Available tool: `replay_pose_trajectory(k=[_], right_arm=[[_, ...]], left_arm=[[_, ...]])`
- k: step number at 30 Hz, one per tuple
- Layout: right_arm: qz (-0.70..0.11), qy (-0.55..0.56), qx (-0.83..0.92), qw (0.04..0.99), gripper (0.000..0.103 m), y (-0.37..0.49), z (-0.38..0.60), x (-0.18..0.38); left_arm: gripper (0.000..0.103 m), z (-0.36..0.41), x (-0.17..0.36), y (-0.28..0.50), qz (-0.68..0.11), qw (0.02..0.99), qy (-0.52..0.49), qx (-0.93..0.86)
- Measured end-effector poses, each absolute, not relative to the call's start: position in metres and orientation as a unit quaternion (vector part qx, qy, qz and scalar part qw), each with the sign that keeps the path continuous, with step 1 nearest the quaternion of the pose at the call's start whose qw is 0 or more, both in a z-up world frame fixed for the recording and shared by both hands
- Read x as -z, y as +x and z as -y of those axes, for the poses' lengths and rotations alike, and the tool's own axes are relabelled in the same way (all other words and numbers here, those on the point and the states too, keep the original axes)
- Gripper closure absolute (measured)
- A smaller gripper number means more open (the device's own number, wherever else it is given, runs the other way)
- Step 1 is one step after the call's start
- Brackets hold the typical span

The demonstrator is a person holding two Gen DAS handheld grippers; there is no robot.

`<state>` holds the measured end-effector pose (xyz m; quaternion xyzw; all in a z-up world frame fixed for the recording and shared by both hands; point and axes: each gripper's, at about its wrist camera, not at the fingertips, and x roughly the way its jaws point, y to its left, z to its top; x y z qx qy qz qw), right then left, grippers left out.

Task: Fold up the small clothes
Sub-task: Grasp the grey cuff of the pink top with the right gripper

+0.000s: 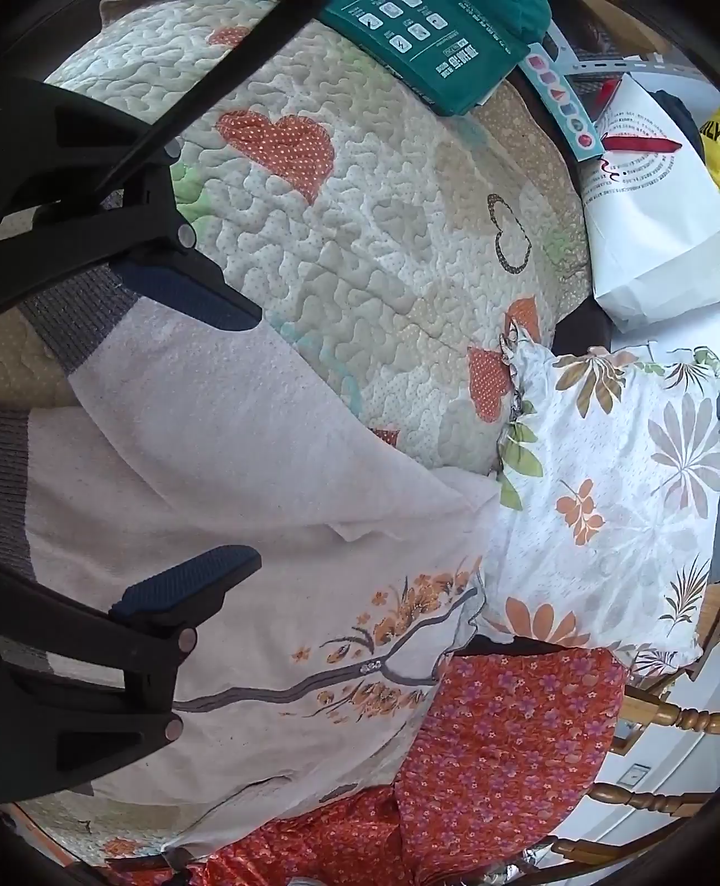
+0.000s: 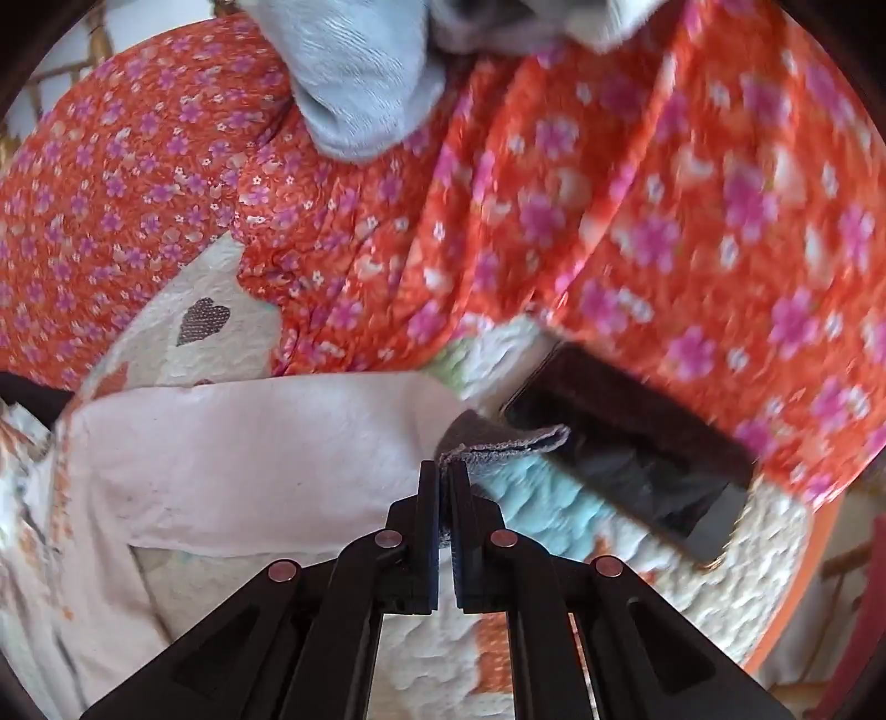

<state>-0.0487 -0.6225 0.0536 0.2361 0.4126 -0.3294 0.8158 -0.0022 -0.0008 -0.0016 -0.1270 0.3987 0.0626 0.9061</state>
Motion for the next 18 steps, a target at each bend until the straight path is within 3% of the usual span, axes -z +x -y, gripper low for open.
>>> replay_pose_trajectory(k=[18], right_arm=[[-0.421, 0.298, 0.271, 0.813, 0.099, -0.041, 0.621, -0.039]], left_arm=[[0.024, 0.006, 0.005, 0.006, -0.415, 0.896, -0.152, -0.046]])
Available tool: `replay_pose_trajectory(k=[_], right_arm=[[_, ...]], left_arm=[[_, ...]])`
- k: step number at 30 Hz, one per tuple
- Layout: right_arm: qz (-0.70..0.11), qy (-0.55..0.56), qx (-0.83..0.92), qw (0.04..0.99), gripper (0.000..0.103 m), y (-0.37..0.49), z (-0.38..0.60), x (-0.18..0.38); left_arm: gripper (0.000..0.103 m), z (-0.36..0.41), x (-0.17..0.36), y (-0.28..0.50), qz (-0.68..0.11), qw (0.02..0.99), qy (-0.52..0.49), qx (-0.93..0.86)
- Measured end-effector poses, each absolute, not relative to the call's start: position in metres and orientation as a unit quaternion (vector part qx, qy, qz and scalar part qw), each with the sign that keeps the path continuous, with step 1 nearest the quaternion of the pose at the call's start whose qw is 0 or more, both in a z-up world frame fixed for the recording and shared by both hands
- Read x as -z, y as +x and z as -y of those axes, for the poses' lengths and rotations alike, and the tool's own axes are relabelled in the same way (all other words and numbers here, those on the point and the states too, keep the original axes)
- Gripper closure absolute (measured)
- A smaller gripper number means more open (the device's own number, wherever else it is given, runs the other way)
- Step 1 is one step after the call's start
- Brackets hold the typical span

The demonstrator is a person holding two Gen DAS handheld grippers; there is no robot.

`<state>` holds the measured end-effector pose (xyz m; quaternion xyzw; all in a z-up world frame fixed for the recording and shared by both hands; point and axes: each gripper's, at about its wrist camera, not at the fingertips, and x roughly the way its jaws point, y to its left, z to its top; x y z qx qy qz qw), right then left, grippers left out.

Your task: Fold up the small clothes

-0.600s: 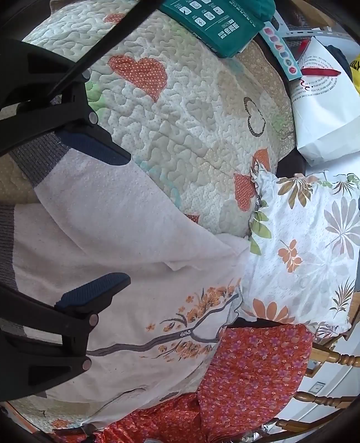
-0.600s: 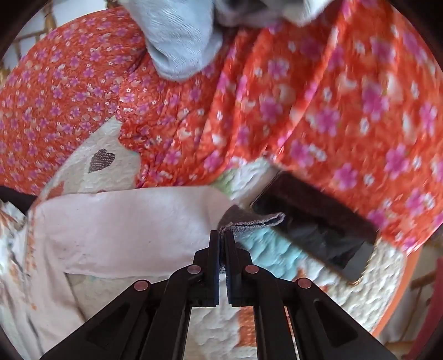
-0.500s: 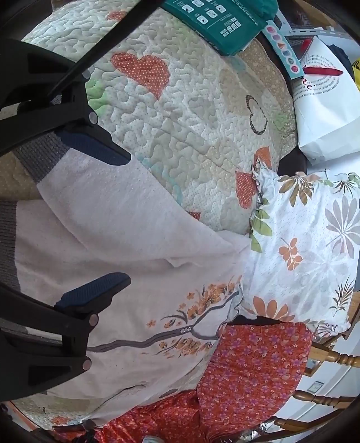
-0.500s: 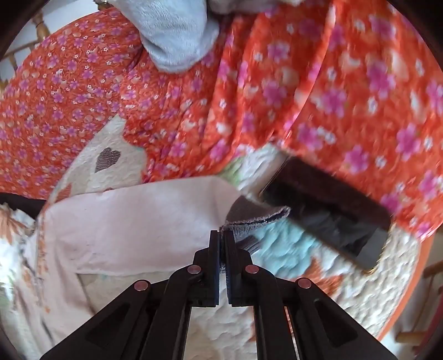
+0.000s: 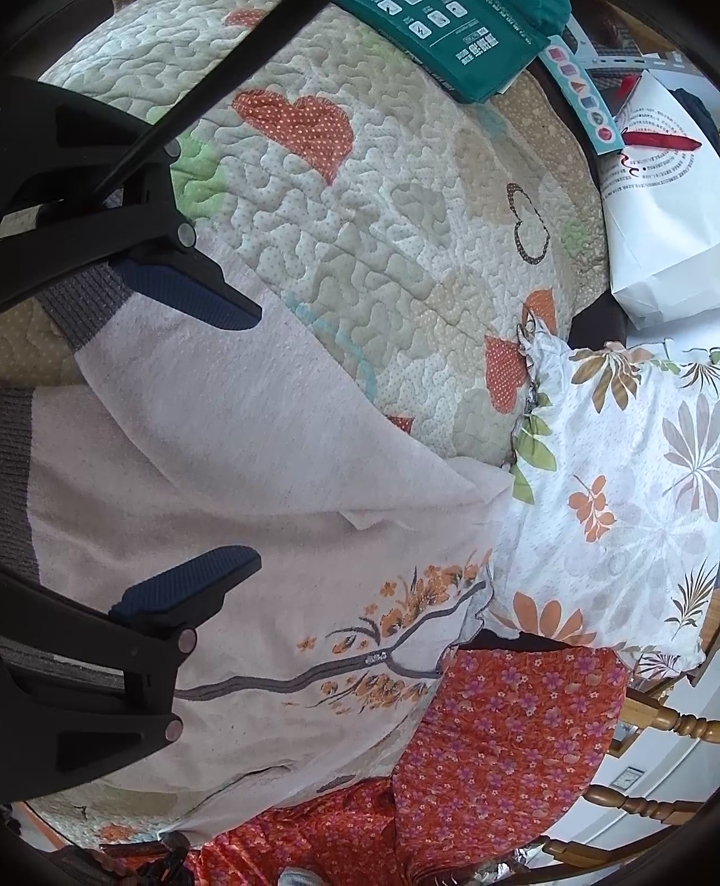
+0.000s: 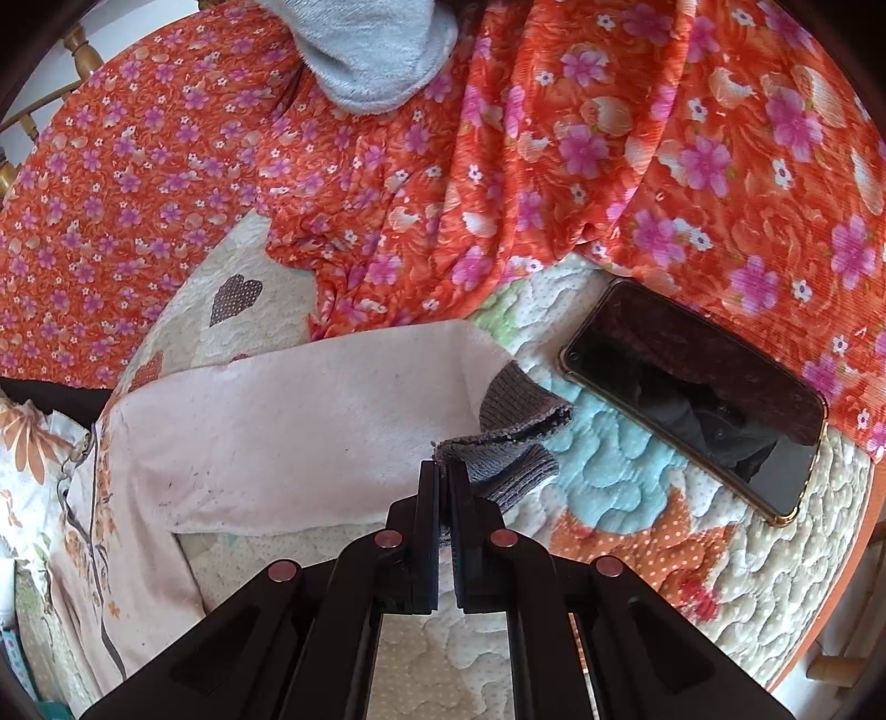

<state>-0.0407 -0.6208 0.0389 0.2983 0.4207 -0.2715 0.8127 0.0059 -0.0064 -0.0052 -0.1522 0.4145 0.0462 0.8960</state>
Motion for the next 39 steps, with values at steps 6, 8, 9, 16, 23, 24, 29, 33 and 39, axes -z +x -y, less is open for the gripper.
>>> replay_pose_trajectory(k=[6, 8, 9, 16, 23, 24, 29, 33, 39], right_arm=[[-0.382, 0.286, 0.261, 0.839, 0.099, -0.031, 0.61, -0.036], [-0.394, 0.283, 0.255, 0.836, 0.099, -0.028, 0.609, -0.035], [-0.401, 0.279, 0.253, 0.835, 0.099, -0.027, 0.608, -0.034], [-0.427, 0.239, 0.249, 0.836, 0.099, -0.016, 0.593, -0.028], [-0.45, 0.186, 0.217, 0.846, 0.099, 0.005, 0.543, -0.05], [-0.45, 0.174, 0.207, 0.851, 0.099, 0.012, 0.53, -0.056], [-0.447, 0.116, 0.128, 0.878, 0.099, 0.078, 0.43, -0.074], [-0.46, 0.078, 0.029, 0.884, 0.099, 0.133, 0.324, -0.062], [-0.486, 0.04, -0.1, 0.867, 0.099, 0.174, 0.17, -0.025]], left_arm=[[0.024, 0.009, 0.005, 0.006, -0.415, 0.896, -0.154, -0.043], [0.023, 0.01, 0.005, 0.006, -0.416, 0.895, -0.158, -0.033], [0.023, 0.011, 0.005, 0.007, -0.417, 0.895, -0.155, -0.033], [0.023, -0.003, 0.0, 0.021, -0.414, 0.891, -0.186, -0.019], [0.022, -0.057, -0.035, 0.032, -0.365, 0.916, -0.137, -0.092], [0.02, -0.066, -0.035, 0.029, -0.362, 0.916, -0.146, -0.098], [0.02, -0.103, -0.037, 0.017, -0.354, 0.908, -0.185, -0.128], [0.02, -0.123, -0.036, 0.008, -0.351, 0.899, -0.219, -0.14], [0.02, -0.133, -0.031, 0.009, -0.357, 0.892, -0.231, -0.154]])
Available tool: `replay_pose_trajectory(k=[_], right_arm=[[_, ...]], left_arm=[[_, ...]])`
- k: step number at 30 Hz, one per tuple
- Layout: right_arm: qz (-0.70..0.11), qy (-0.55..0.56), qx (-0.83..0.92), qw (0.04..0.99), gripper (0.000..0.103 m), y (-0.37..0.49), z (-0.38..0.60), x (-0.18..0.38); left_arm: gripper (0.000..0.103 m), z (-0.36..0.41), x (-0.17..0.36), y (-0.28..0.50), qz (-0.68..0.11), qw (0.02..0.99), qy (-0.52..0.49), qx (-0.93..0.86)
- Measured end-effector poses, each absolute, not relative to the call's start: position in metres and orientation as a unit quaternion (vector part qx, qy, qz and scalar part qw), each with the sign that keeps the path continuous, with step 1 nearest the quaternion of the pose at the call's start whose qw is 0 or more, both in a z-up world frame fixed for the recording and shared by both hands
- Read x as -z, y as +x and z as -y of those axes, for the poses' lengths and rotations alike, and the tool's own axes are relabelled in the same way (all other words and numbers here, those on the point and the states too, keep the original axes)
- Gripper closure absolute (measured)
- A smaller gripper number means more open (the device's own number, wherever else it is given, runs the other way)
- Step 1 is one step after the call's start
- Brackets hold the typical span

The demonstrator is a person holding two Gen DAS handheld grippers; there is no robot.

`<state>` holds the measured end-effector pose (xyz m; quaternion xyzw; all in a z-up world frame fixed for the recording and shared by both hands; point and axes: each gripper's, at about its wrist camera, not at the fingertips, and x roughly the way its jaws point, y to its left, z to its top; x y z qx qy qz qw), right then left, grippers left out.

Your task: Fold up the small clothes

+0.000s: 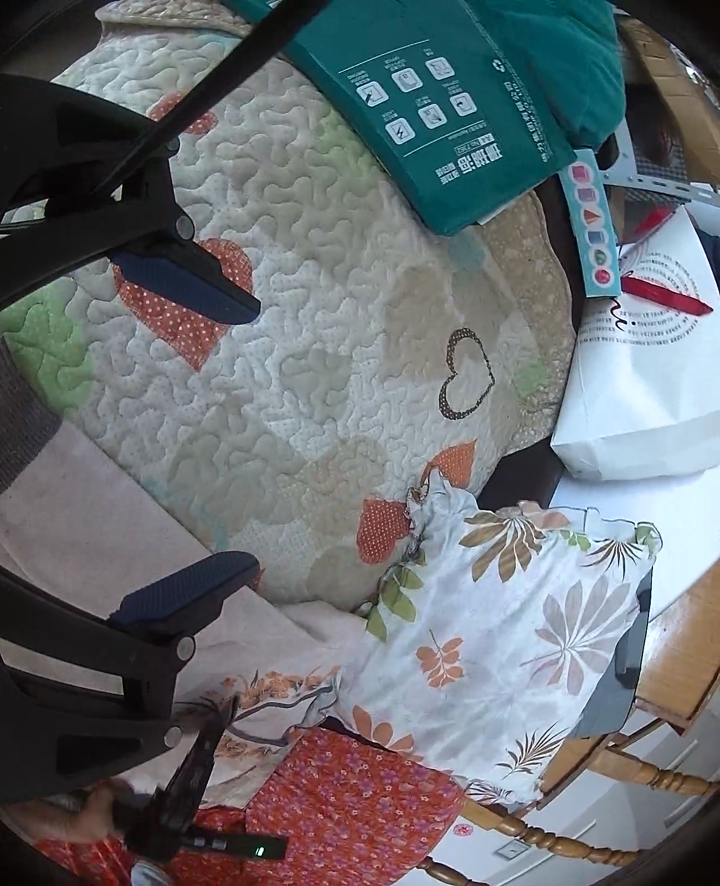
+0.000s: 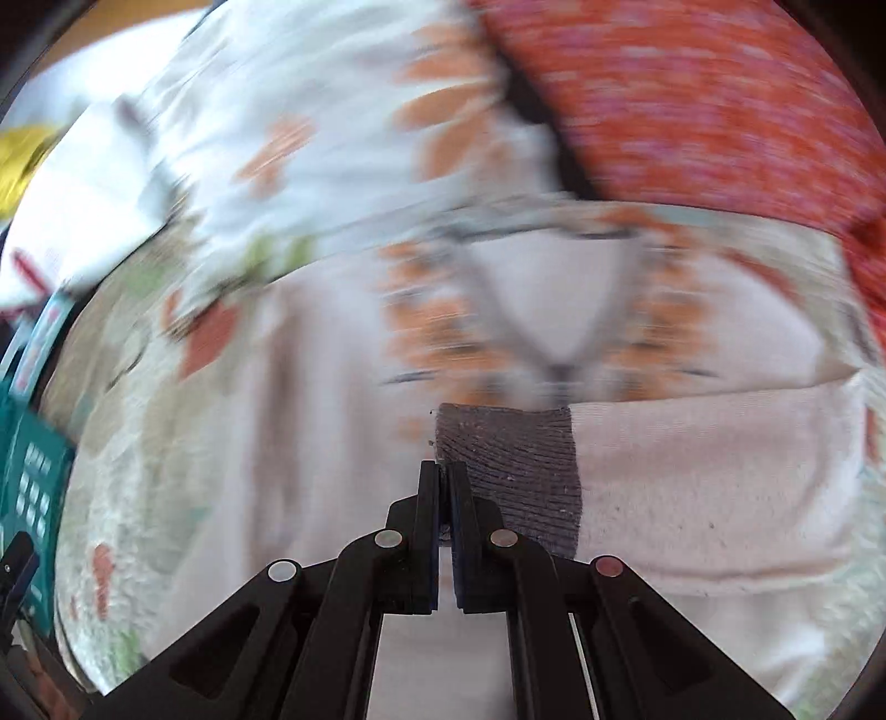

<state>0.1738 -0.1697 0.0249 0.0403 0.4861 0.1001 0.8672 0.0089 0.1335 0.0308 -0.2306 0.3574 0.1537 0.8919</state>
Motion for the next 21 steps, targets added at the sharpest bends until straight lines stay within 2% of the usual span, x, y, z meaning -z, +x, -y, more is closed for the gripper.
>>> replay_pose_trajectory(k=[4, 10, 15, 21], right_arm=[[-0.508, 0.027, -0.122, 0.852, 0.099, 0.183, 0.116, 0.004], [-0.526, 0.034, -0.139, 0.838, 0.102, 0.189, 0.085, 0.021], [-0.538, 0.011, -0.191, 0.821, 0.102, 0.188, 0.054, 0.019], [-0.516, 0.01, -0.244, 0.821, 0.1, 0.146, 0.059, -0.02]], left_arm=[[0.02, -0.134, -0.028, 0.012, -0.363, 0.891, -0.225, -0.154], [0.02, -0.133, -0.032, 0.01, -0.353, 0.893, -0.232, -0.154], [0.02, -0.136, -0.029, 0.01, -0.356, 0.89, -0.239, -0.157], [0.02, -0.171, -0.037, -0.01, -0.328, 0.883, -0.265, -0.206]])
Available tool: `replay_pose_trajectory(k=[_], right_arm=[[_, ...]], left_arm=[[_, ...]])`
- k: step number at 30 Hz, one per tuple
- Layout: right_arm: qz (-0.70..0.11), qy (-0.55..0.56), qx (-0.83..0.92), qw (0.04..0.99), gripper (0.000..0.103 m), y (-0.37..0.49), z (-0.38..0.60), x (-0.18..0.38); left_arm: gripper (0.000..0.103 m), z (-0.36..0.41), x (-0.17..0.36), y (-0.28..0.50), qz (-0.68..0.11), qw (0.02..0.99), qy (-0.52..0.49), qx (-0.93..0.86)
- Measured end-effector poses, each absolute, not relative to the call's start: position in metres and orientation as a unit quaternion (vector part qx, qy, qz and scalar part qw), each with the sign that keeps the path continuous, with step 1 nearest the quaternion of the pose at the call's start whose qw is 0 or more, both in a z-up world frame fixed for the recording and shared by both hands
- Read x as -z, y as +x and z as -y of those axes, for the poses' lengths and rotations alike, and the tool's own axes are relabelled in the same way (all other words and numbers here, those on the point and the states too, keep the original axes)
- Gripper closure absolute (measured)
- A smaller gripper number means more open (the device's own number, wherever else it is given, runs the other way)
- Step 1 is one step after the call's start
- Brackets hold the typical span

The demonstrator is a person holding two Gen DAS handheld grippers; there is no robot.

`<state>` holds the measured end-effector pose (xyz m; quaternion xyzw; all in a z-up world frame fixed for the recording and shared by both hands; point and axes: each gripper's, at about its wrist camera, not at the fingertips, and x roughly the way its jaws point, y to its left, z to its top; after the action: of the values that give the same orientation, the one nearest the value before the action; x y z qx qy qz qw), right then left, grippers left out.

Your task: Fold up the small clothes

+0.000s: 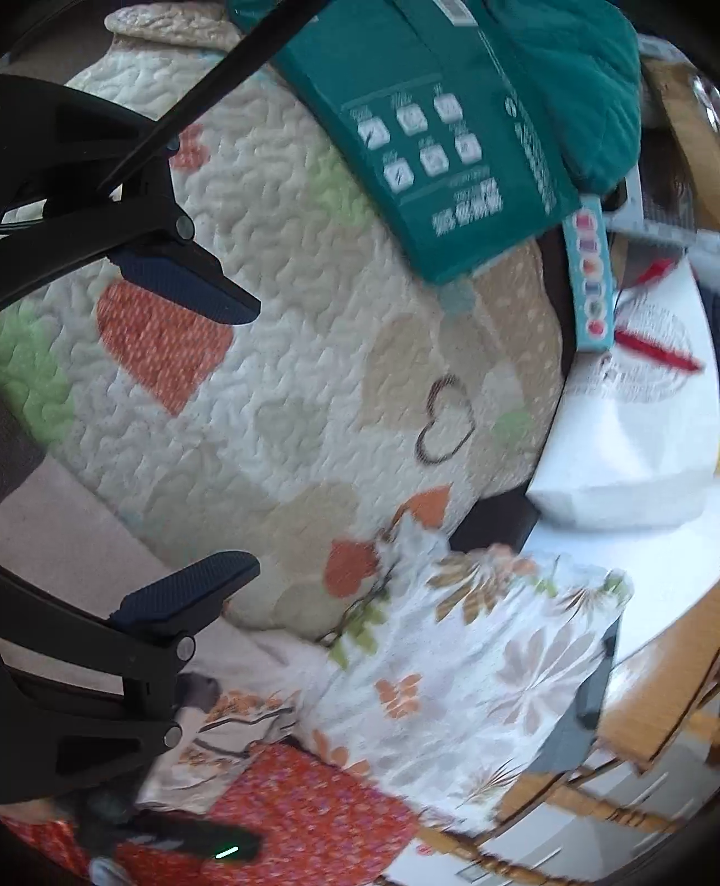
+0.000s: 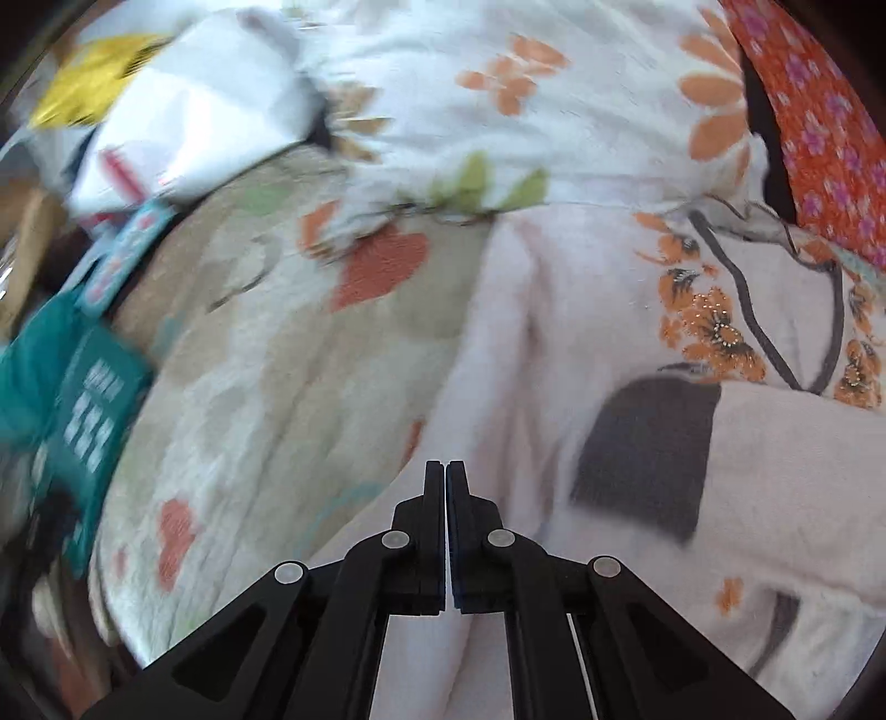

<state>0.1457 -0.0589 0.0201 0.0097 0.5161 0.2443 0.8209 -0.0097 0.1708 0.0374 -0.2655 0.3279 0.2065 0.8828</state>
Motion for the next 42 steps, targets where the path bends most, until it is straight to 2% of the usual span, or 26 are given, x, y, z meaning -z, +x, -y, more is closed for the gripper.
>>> replay_pose_trajectory(k=[1, 3, 4, 5, 11, 15, 17, 18, 19, 24, 30, 33, 37, 40, 42], right_arm=[[-0.514, -0.004, -0.27, 0.814, 0.096, 0.127, 0.055, -0.026], [-0.51, -0.036, -0.315, 0.8, 0.072, 0.087, 0.043, -0.031], [-0.507, -0.047, -0.33, 0.795, 0.052, 0.073, 0.037, -0.03], [-0.503, -0.061, -0.352, 0.787, 0.042, 0.051, 0.027, -0.027], [-0.473, -0.176, -0.424, 0.752, 0.037, -0.039, -0.029, 0.007], [-0.45, -0.254, -0.408, 0.752, 0.037, -0.066, -0.049, 0.036], [-0.449, -0.25, -0.387, 0.766, 0.056, -0.062, -0.05, 0.038], [-0.453, -0.237, -0.378, 0.772, 0.085, -0.058, -0.048, 0.035], [-0.465, -0.21, -0.37, 0.777, 0.095, -0.048, -0.043, 0.028], [-0.437, -0.1, -0.319, 0.835, 0.095, -0.004, 0.014, -0.036], [-0.416, 0.048, -0.158, 0.894, 0.095, 0.081, 0.178, -0.091], [-0.417, 0.098, -0.043, 0.903, 0.095, 0.112, 0.281, -0.085], [-0.437, 0.108, 0.096, 0.888, 0.095, 0.14, 0.376, -0.052], [-0.473, 0.159, 0.119, 0.858, 0.087, 0.148, 0.417, -0.021], [-0.465, 0.202, 0.126, 0.853, 0.074, 0.138, 0.433, -0.018]], left_arm=[[0.02, -0.179, -0.038, -0.015, -0.321, 0.88, -0.274, -0.219], [0.02, -0.194, -0.039, -0.026, -0.31, 0.872, -0.289, -0.244], [0.02, -0.202, -0.039, -0.032, -0.305, 0.867, -0.297, -0.258], [0.02, -0.207, -0.039, -0.038, -0.302, 0.864, -0.302, -0.267], [0.02, -0.23, -0.034, -0.058, -0.292, 0.846, -0.329, -0.302], [0.02, -0.231, -0.032, -0.059, -0.293, 0.844, -0.337, -0.297], [0.02, -0.227, -0.031, -0.056, -0.297, 0.845, -0.335, -0.292], [0.02, -0.224, -0.032, -0.054, -0.298, 0.847, -0.332, -0.289], [0.02, -0.221, -0.032, -0.053, -0.298, 0.849, -0.329, -0.287], [0.02, -0.201, -0.033, -0.043, -0.306, 0.859, -0.307, -0.272], [0.02, -0.163, -0.027, -0.023, -0.337, 0.871, -0.277, -0.226], [0.02, -0.139, -0.023, -0.011, -0.353, 0.877, -0.26, -0.196], [0.02, -0.106, -0.016, 0.005, -0.378, 0.882, -0.232, -0.16], [0.02, -0.086, -0.011, 0.012, -0.392, 0.884, -0.211, -0.139], [0.02, -0.076, -0.009, 0.016, -0.399, 0.886, -0.199, -0.129]])
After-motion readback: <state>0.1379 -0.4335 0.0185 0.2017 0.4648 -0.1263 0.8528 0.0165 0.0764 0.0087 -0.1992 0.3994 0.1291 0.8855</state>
